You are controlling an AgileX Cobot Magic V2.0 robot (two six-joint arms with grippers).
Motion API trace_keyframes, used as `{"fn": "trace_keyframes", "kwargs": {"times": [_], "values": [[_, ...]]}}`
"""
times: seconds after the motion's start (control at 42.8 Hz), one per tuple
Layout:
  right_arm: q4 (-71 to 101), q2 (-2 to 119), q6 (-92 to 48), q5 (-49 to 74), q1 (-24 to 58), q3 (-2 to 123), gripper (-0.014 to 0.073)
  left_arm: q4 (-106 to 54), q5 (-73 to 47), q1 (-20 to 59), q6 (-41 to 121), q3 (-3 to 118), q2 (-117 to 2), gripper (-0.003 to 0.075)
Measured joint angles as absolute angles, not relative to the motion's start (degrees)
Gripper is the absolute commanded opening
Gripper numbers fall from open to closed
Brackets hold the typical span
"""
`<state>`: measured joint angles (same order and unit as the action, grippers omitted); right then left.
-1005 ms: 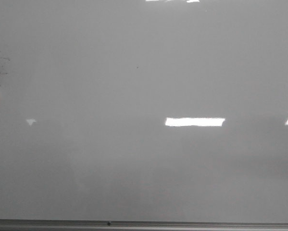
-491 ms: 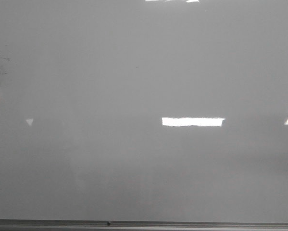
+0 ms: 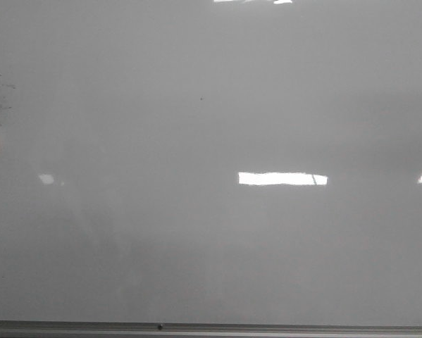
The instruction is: Write number 9 on whiteboard
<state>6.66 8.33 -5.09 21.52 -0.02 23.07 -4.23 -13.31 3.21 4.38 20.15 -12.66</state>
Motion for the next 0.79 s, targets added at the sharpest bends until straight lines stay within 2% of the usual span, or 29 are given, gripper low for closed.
{"fn": "trace_keyframes", "kwargs": {"times": [0.164, 0.234, 0.28, 0.35, 0.421, 0.514, 0.561, 0.631, 0.794], "values": [[6.66, 14.72, -5.09, 22.34, -0.02, 26.67, -0.0069, -4.01, -16.49, 3.21, 4.38, 23.40, -21.86, -0.0015], [6.66, 15.44, -5.09, 22.68, -0.02, 26.79, -0.0063, -4.01, -17.06, 3.21, 4.38, 23.44, -23.19, 0.0036], [6.66, 15.69, -5.09, 23.12, -0.02, 26.79, -0.0029, -4.01, -17.32, 3.21, 4.38, 23.44, -23.65, 0.0104], [6.66, 15.69, -5.09, 23.53, -0.02, 26.89, 0.0071, -4.01, -17.30, 3.21, 4.38, 23.44, -23.65, 0.0253], [6.66, 15.69, -5.09, 23.77, -0.02, 26.89, 0.0215, -4.01, -17.30, 3.21, 4.38, 23.53, -23.65, 0.0430], [6.66, 15.69, -5.09, 23.96, -0.02, 26.89, 0.0431, -4.01, -17.34, 3.21, 4.38, 23.53, -23.65, 0.0570], [6.66, 15.69, -5.09, 24.00, -0.02, 26.89, 0.0517, -4.01, -17.34, 3.21, 4.38, 23.53, -23.65, 0.0587], [6.66, 15.69, -5.09, 24.00, -0.02, 26.89, 0.0580, -4.01, -17.34, 3.21, 4.38, 23.53, -23.65, 0.0587], [6.66, 15.69, -5.09, 24.09, -0.02, 26.89, 0.0591, -4.01, -17.45, 4.21, 4.38, 23.90, -27.00, 0.0587]]}}
